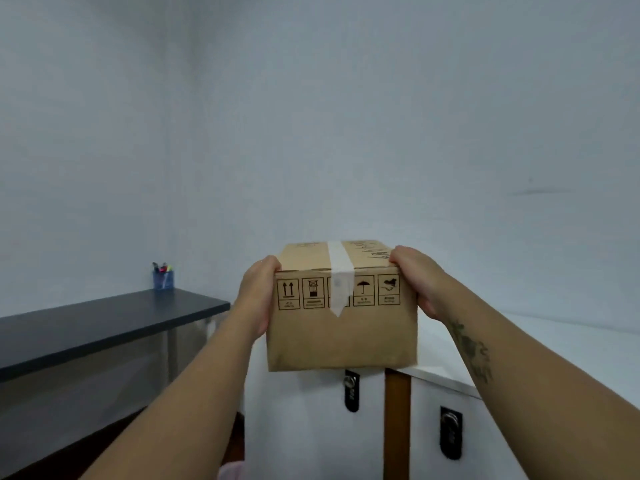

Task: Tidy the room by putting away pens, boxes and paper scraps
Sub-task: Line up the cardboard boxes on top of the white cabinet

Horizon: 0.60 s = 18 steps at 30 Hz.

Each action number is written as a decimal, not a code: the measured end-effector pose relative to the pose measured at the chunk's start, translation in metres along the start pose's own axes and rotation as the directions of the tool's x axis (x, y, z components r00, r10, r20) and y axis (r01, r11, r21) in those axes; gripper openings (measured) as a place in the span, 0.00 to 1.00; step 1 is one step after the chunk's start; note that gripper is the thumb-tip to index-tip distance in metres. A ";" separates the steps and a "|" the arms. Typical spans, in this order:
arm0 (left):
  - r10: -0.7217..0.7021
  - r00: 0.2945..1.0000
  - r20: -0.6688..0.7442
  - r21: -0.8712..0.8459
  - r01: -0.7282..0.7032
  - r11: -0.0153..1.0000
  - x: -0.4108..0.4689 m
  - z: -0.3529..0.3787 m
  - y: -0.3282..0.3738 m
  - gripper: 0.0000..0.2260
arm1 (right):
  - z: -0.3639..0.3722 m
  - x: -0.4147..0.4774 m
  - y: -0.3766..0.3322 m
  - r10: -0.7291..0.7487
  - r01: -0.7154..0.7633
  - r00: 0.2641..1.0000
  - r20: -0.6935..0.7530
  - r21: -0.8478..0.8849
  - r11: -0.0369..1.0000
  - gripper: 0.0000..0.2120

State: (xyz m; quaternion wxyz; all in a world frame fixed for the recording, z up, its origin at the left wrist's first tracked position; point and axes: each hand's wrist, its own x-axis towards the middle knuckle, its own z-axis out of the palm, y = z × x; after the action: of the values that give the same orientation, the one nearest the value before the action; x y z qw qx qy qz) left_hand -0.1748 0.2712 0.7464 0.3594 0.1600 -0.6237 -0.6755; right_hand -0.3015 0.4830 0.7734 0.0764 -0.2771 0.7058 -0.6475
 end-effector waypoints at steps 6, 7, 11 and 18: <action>0.331 0.940 -0.078 0.295 -0.295 0.909 0.014 0.065 -0.010 0.14 | -0.036 -0.007 0.015 -0.333 0.172 0.893 -0.303 -0.454 0.874 0.17; 0.394 0.917 -0.061 0.371 -0.346 0.862 0.014 0.073 -0.014 0.16 | -0.040 -0.010 0.017 -0.398 0.180 0.870 -0.292 -0.563 0.807 0.19; 0.600 0.800 0.016 0.551 -0.508 0.662 0.015 0.090 -0.028 0.22 | -0.050 -0.016 0.027 -0.554 0.282 0.827 -0.094 -0.783 0.554 0.20; 0.721 0.693 0.004 0.603 -0.577 0.551 0.026 0.098 -0.055 0.19 | -0.053 -0.013 0.042 -0.559 0.253 0.825 -0.084 -0.830 0.498 0.29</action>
State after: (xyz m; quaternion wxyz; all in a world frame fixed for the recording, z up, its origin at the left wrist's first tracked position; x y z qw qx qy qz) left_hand -0.2736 0.3227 0.7168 0.5944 0.0959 -0.7575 -0.2524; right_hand -0.3274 0.5364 0.7381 -0.3347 -0.3249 0.8304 -0.3047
